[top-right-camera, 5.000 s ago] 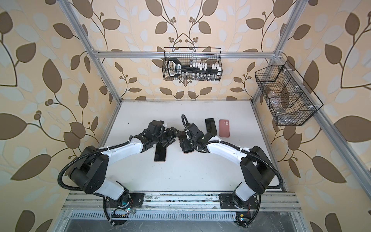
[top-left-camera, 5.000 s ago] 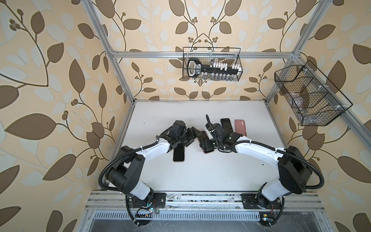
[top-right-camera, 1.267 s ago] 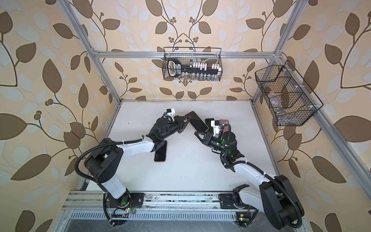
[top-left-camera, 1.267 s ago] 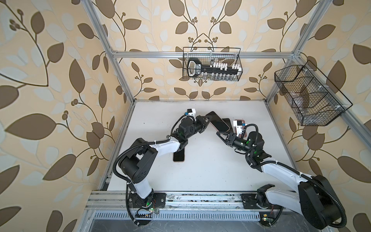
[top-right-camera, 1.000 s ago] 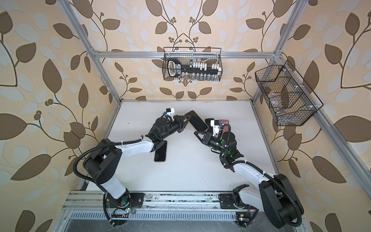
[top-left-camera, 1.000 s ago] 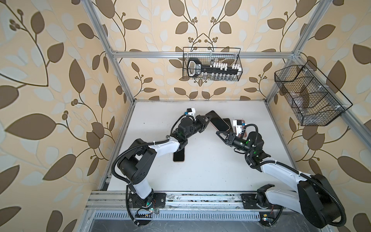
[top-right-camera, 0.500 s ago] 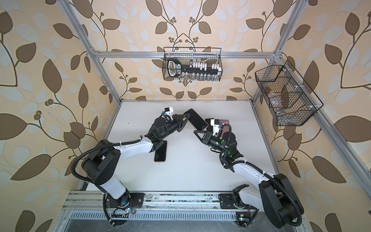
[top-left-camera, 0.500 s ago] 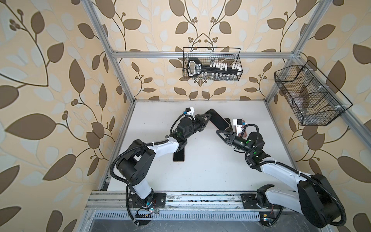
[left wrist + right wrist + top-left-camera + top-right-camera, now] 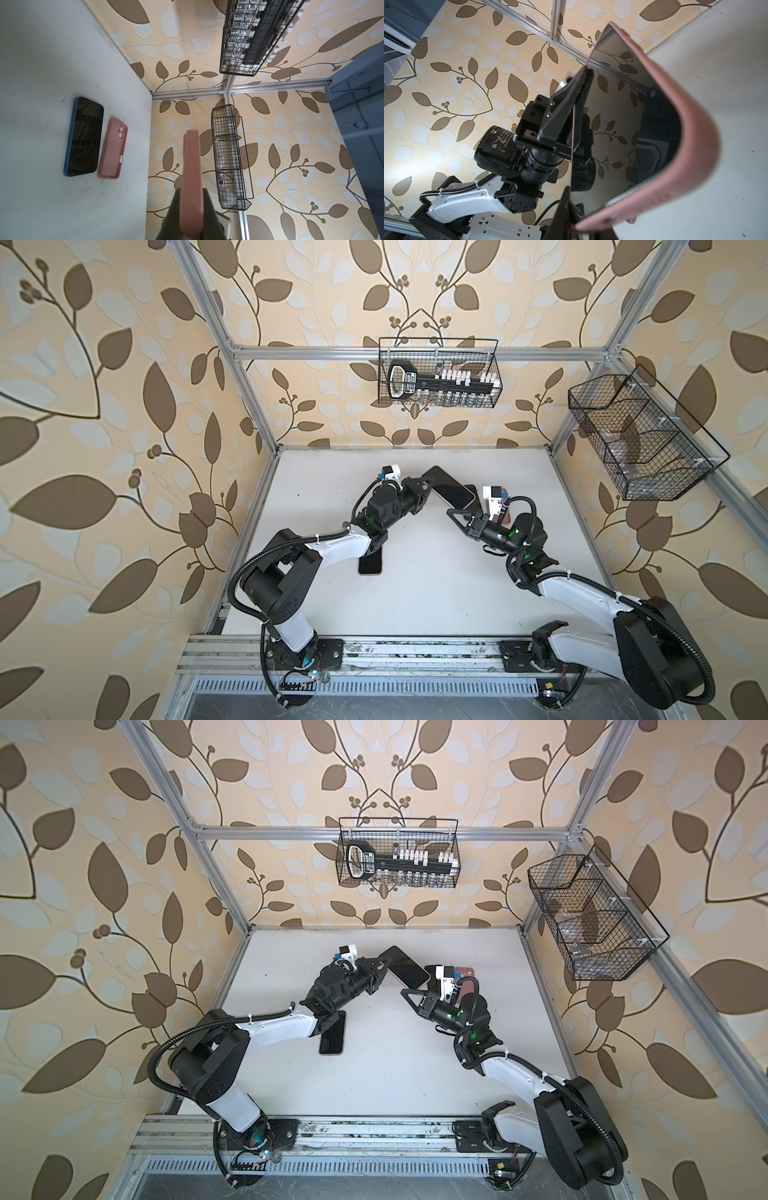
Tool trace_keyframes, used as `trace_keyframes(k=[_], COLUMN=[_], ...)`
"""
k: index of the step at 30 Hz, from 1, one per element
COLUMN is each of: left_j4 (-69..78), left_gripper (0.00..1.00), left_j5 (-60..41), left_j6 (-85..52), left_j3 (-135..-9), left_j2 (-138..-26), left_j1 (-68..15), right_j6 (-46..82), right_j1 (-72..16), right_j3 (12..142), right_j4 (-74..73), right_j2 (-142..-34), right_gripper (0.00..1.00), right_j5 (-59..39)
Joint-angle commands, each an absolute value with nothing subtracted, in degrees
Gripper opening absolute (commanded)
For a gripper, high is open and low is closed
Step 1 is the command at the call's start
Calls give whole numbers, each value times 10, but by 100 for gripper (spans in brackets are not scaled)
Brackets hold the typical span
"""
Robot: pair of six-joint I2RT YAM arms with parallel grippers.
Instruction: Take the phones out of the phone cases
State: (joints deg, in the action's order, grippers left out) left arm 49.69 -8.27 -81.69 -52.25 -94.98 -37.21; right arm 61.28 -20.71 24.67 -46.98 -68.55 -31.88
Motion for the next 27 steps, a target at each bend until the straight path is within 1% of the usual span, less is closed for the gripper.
trace_keyframes(k=[1,14,27], left_j4=[573,581,584], left_gripper=[0,0,0], left_j5=[-81,-92,-96], left_j6=[-850,-902,-911], left_j3=[-530,-539,-552], left_j2=[-928,-928,-923], left_j1=[-383,-388,-390], right_j6=[560,525,498], right_j1=[-205,-179,-175], right_j3=[227,205,187], right_j4=[-470,-546,-557], right_j2=[-699,-736,-755], right_gripper=[4,2,2], right_j5=[-287,-312,-297])
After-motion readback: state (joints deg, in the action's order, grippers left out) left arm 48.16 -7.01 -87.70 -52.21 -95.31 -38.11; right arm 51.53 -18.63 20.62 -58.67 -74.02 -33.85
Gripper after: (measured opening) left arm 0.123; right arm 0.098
